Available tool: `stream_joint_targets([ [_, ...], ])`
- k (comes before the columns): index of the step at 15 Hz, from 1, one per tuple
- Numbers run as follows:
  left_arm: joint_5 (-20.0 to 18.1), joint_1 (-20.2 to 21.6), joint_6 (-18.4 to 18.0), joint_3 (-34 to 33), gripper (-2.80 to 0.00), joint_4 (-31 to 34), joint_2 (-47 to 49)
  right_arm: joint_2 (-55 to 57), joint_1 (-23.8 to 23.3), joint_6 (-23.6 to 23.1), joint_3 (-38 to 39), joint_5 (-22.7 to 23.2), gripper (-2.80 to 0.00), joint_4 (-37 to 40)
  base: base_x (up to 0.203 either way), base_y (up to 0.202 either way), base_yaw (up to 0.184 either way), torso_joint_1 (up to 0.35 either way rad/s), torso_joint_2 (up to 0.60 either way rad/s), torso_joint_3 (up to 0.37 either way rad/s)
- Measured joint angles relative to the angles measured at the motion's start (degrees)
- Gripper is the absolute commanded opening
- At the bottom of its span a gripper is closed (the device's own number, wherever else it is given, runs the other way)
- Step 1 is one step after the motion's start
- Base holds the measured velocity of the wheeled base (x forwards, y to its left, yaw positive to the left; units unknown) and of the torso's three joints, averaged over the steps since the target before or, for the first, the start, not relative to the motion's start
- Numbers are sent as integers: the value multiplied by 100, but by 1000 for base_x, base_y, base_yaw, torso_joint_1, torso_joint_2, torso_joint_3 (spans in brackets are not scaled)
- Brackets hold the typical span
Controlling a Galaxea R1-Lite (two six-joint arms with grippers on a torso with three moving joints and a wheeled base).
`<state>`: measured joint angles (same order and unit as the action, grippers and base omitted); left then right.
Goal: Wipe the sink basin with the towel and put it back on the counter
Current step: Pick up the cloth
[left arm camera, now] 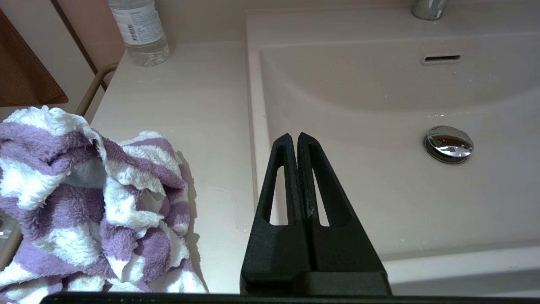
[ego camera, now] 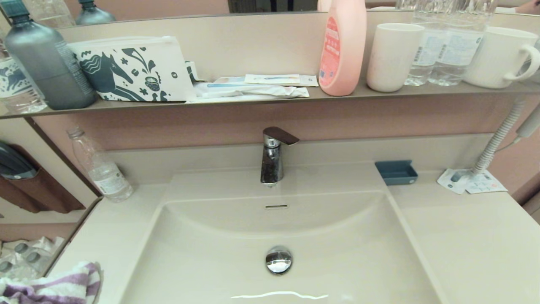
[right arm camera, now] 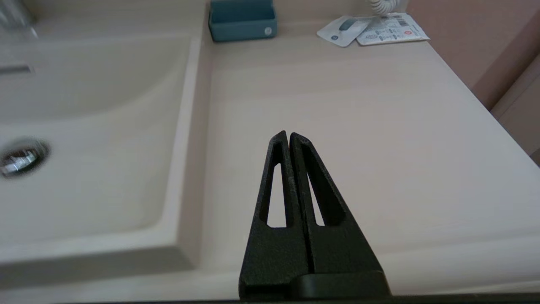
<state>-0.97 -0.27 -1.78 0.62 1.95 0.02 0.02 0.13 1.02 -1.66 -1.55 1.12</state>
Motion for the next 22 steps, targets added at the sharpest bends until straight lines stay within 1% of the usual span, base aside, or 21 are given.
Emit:
stream_joint_targets([
  [2,0,2,2,0,-280,2,0,0,0,-446,124,143,-280,-84,0,0,0,0,0,0],
  [3,0,2,2,0,-280,-5,0,0,0,-471,136,153,-280,-91,0,0,0,0,0,0],
  [5,0,2,4,0,-280,-1,0,0,0,-416,157,155,-280,-91,0,0,0,0,0,0],
  [8,4,2,0,0,-280,-2,0,-2,0,-41,163,135,-280,-102,0,0,0,0,0,0],
  [17,0,0,-22,6,-280,50,0,-2,0,-24,166,131,-280,-104,0,0,0,0,0,0],
  [22,-7,0,-11,170,-280,85,103,-2,2,-24,166,130,-280,-105,0,0,0,0,0,0],
])
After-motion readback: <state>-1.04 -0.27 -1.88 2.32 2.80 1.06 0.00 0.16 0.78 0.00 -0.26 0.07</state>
